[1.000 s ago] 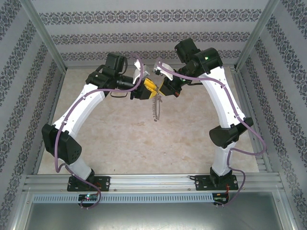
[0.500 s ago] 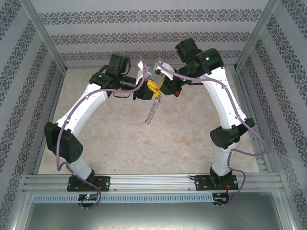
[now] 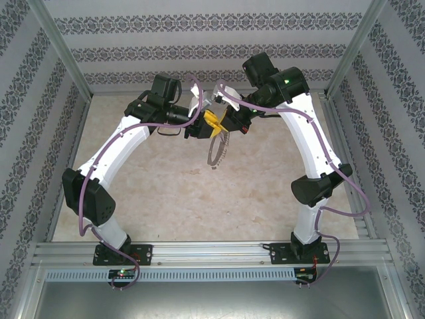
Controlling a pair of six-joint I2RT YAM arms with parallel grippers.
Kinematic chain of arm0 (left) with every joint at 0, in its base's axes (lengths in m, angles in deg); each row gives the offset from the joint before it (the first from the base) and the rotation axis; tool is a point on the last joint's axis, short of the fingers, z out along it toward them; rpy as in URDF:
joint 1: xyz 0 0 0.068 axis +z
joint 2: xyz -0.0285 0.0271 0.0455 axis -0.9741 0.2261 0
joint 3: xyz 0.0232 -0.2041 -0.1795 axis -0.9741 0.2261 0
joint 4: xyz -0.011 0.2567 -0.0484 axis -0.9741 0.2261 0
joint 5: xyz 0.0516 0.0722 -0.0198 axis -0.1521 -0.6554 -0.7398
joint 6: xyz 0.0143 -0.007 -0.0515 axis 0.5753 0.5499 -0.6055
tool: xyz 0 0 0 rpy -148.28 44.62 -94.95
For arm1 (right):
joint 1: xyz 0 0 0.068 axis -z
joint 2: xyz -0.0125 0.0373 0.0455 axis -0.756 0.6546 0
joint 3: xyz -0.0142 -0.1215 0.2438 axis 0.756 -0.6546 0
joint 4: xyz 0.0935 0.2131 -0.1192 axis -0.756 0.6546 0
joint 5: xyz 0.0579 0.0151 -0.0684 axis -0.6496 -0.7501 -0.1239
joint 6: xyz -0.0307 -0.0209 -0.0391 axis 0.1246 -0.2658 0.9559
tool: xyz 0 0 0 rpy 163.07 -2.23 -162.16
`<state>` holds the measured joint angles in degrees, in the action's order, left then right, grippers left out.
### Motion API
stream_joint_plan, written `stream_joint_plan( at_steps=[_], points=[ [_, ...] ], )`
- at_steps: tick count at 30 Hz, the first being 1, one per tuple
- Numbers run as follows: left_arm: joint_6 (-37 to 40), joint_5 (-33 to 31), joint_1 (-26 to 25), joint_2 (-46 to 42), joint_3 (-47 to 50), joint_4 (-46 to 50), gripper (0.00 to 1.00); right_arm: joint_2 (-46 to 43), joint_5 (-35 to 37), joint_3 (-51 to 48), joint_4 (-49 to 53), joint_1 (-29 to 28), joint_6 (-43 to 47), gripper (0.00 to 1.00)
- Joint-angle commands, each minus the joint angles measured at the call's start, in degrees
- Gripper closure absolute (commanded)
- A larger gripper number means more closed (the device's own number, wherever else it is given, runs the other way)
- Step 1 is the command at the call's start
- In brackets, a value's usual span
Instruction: Put the keys on the keyring
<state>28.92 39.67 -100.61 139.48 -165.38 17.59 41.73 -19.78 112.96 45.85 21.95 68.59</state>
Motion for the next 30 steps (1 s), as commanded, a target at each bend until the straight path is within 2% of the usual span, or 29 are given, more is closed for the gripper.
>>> stream_joint_plan(
  at_steps=[1,3,7,11,14,16,19,21,24,26,30],
  points=[
    [0.4,-0.2,-0.8,-1.3,-0.4,-2.8,0.75,-1.9,-0.5,-0.7,-0.4,-0.4,0.7,1.0],
    [0.3,-0.3,-0.7,-1.5,-0.2,-3.0,0.78,-2.0,-0.5,-0.8,-0.4,-0.4,0.7,1.0],
    [0.0,-1.0,-0.7,-2.0,0.3,-3.6,0.64,-2.2,-0.5,-1.0,-0.5,-0.3,0.7,1.0],
    [-0.9,-1.4,-0.4,-2.6,1.2,-5.3,0.64,-2.4,-0.5,-1.3,-0.7,-0.3,0.8,1.0],
    [-2.2,-2.4,0.1,-3.3,2.5,-7.6,0.58,-2.6,-0.5,-1.5,-0.6,-0.2,0.8,1.0],
    [-2.8,-2.4,0.3,-3.7,3.2,-8.8,0.58,-2.7,-0.5,-1.7,-0.8,-0.2,0.8,1.0],
    [-3.4,-2.5,0.6,-4.1,3.7,-9.7,0.62,-3.1,-0.5,-2.1,-1.2,-0.1,0.7,1.0],
    [-3.7,-2.1,0.6,-4.1,3.9,-10.2,0.7,-3.2,-0.7,-2.2,-1.4,-0.1,0.7,1.0],
    [-3.9,-2.0,0.6,-4.0,4.0,-10.5,0.74,-3.1,-0.8,-2.3,-1.4,-0.1,0.7,1.0],
    [-3.7,-1.7,0.6,-4.1,3.9,-10.3,0.81,-3.1,-0.7,-2.4,-1.4,-0.1,0.8,1.0],
    [-3.2,-1.8,0.7,-4.1,3.8,-9.5,0.83,-3.2,-0.5,-2.5,-1.5,0.1,0.8,1.0]
  ],
)
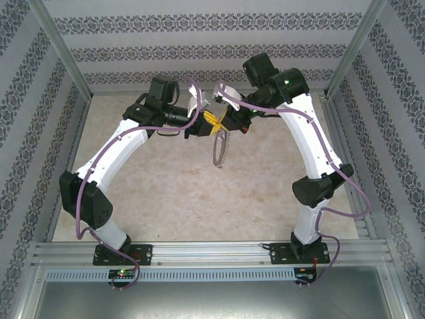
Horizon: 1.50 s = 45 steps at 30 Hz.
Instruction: Put the keys on the keyring
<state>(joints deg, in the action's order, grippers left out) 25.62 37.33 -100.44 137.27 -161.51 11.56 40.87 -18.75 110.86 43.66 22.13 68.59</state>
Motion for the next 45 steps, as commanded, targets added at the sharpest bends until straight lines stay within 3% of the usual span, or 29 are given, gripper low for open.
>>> stream_joint_plan(
  at_steps=[1,3,9,18,19,20,22,26,32,35,38,45],
  points=[
    [0.4,0.7,0.6,-1.9,-0.1,-3.3,0.83,-2.4,-1.5,-0.4,0.7,-0.1,0.8,1.0],
    [0.7,1.0,0.7,-1.8,-0.3,-2.8,0.91,-2.5,-1.7,-0.5,0.4,0.1,0.7,1.0],
    [0.6,1.9,0.7,-1.8,-0.2,-3.1,1.0,-2.5,-2.1,-0.6,0.2,0.2,0.6,1.0],
    [0.0,4.2,0.7,-1.9,0.4,-5.0,1.0,-3.3,-2.9,-1.0,-2.5,0.2,-0.7,1.0],
    [-0.2,4.4,0.7,-1.8,0.6,-5.3,1.0,-3.6,-3.1,-1.3,-3.0,0.2,-1.0,0.97],
    [-0.3,4.4,0.7,-1.9,0.7,-5.6,1.0,-4.1,-3.1,-1.7,-4.1,0.3,-2.1,0.8],
    [-0.2,4.2,0.7,-2.1,1.0,-5.9,1.0,-5.8,-3.0,-3.8,-7.8,1.0,-4.3,0.64],
    [0.5,4.3,0.7,-2.4,1.0,-5.5,1.0,-12.1,-5.6,-12.4,-18.3,4.8,-10.7,0.55],
    [0.7,4.0,0.7,-3.0,1.7,-7.1,1.0,-24.3,-6.3,-34.9,-44.5,11.9,-27.0,0.54],
    [-0.5,3.9,0.7,-3.1,2.0,-9.1,1.0,-28.7,-6.7,-45.5,-53.8,12.5,-32.9,0.55],
    [-1.6,3.5,0.7,-3.0,2.3,-11.0,1.0,-31.1,-8.3,-51.9,-56.5,10.9,-34.7,0.59],
    [-3.1,2.7,0.7,-3.1,2.3,-12.7,1.0,-32.4,-7.9,-58.4,-54.6,-0.3,-32.9,0.71]
  ],
)
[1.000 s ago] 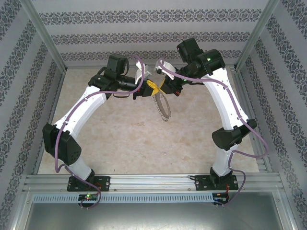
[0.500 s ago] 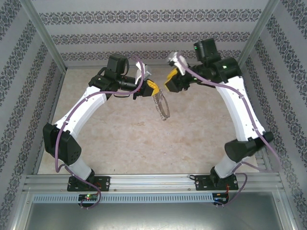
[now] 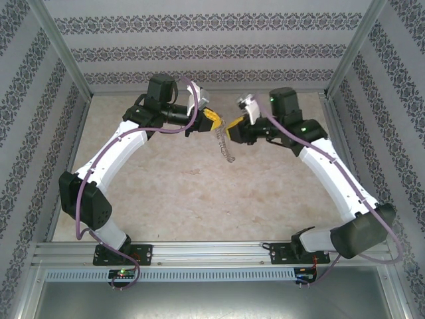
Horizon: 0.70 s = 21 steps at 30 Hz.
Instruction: Put the keys on the keyring
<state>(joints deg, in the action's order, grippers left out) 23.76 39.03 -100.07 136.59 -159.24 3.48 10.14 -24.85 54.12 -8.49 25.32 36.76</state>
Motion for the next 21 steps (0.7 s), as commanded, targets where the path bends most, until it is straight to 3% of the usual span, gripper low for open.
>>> stream_joint_plan(
  at_steps=[1,5,12,21],
  points=[
    [-1.3,1.0,0.3,-2.4,0.1,-4.7,1.0,-1.7,-1.5,-1.9,-2.4,-4.5,-1.0,0.71],
    [-1.5,1.2,0.3,-2.4,0.2,-4.6,1.0,-2.9,2.5,-2.5,-2.6,-3.8,-1.1,0.68],
    [-1.1,2.5,0.4,-3.0,0.8,-4.3,1.0,-8.3,-2.9,-7.4,-12.8,4.4,-8.1,0.64],
    [-1.2,4.3,0.4,-3.1,0.2,-4.0,1.0,-10.7,-1.9,-12.9,-21.7,6.4,-11.9,0.65]
  ],
)
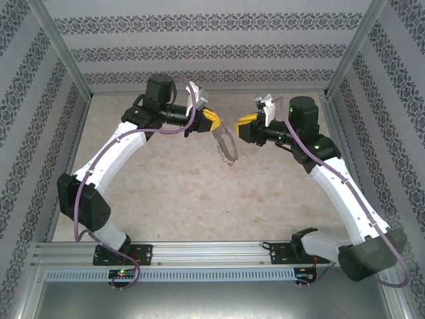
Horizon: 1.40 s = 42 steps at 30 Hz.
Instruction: Put the keys on the keyring
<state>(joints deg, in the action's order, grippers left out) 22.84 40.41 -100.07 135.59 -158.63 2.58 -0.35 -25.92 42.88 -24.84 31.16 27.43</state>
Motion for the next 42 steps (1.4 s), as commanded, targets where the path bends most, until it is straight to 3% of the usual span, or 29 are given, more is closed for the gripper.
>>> stream_joint_plan(
  at_steps=[1,8,21,32,42],
  points=[
    [-0.3,2.8,0.5,-2.1,-0.5,-3.1,1.0,0.0,-1.3,-1.9,-5.7,0.6,-2.8,0.65],
    [-0.3,3.6,0.4,-2.1,-1.0,-2.7,1.0,0.6,-3.9,-2.4,-9.5,0.5,-4.8,0.61],
    [1.2,5.1,0.4,-0.6,-3.6,2.1,1.0,7.5,-16.9,4.6,-10.4,0.5,-3.4,0.58],
    [1.4,5.4,0.4,-0.2,-3.9,2.7,1.0,6.2,-16.5,3.6,-11.3,0.9,-3.4,0.55],
    [1.7,5.5,0.5,0.0,-3.9,3.2,1.0,7.5,-21.7,5.2,-10.3,0.2,-3.3,0.57]
  ],
)
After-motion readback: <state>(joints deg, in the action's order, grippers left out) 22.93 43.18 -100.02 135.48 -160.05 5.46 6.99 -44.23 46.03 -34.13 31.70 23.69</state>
